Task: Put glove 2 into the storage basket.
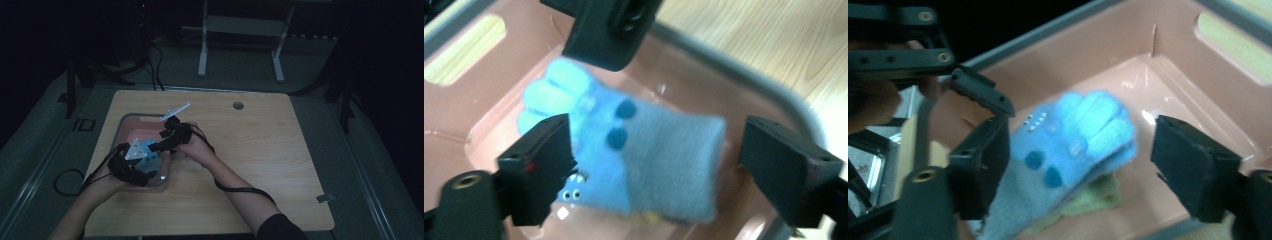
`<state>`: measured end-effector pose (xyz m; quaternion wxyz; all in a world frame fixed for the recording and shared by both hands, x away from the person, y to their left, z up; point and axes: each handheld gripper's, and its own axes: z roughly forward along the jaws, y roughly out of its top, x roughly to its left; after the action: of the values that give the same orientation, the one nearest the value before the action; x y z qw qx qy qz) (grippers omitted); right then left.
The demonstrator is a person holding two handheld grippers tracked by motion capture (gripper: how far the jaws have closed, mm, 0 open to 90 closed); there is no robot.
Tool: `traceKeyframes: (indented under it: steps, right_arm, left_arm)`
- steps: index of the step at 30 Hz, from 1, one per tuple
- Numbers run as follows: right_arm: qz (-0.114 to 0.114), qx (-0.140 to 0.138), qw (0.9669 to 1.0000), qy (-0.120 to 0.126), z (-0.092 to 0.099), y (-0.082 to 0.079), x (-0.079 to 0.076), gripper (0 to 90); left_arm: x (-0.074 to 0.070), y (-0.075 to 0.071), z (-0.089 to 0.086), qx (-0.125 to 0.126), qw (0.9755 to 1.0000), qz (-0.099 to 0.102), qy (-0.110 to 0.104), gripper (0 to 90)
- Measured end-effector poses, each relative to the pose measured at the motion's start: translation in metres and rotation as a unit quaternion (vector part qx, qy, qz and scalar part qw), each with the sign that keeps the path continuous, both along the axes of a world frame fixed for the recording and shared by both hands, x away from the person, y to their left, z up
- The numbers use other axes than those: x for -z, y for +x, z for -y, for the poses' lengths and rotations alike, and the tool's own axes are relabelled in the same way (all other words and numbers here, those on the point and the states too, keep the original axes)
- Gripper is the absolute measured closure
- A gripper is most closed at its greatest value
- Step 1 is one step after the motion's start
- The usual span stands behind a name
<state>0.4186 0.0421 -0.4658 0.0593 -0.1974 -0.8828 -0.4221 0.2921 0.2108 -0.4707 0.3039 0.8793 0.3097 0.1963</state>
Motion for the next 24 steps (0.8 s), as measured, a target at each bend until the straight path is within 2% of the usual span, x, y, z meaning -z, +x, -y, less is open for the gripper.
traceKeyframes:
  steps: [6, 9, 12, 17, 19, 24]
  right_arm:
    - [0.013, -0.004, 0.9997, 0.020, 0.022, -0.006, -0.012, 18.2]
    - [0.033, -0.005, 0.9993, 0.013, 0.032, -0.009, -0.015, 17.4]
    - [0.032, -0.004, 0.9994, 0.013, 0.043, -0.011, -0.015, 17.0]
    - [0.038, -0.005, 0.9992, 0.002, 0.062, -0.016, -0.013, 15.3]
    - [0.046, -0.003, 0.9989, -0.004, 0.070, -0.019, -0.013, 15.2]
    - [0.046, 0.003, 0.9989, -0.004, 0.090, -0.022, -0.008, 15.1]
  left_arm:
    - [-0.005, 0.000, 0.014, -0.003, 0.9997, 0.015, -0.019, 8.2]
    - [-0.006, 0.000, 0.021, 0.009, 0.9993, 0.020, -0.030, 8.1]
    - [-0.007, 0.000, 0.028, 0.017, 0.9990, 0.022, -0.035, 7.8]
    - [-0.010, -0.002, 0.041, 0.025, 0.9971, 0.026, -0.067, 7.8]
    - [-0.011, -0.002, 0.048, 0.035, 0.9967, 0.023, -0.070, 7.8]
    - [-0.009, -0.004, 0.066, 0.058, 0.9958, 0.014, -0.070, 7.8]
